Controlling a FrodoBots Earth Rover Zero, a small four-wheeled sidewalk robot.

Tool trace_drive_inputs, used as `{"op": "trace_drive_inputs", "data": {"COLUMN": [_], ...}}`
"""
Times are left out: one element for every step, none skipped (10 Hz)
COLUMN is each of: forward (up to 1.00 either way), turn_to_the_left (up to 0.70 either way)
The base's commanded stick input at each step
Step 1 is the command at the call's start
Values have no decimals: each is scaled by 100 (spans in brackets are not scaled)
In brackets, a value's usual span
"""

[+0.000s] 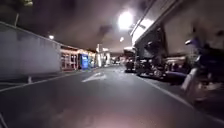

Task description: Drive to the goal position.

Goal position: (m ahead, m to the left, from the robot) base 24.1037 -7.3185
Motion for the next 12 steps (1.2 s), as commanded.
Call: {"op": "trace_drive_inputs", "data": {"forward": [45,45,45,45,45,45,45,45,45,45,45,45], "turn_to_the_left": [0,0,0,0,0,0,0,0,-14,-24,-27,-12]}}
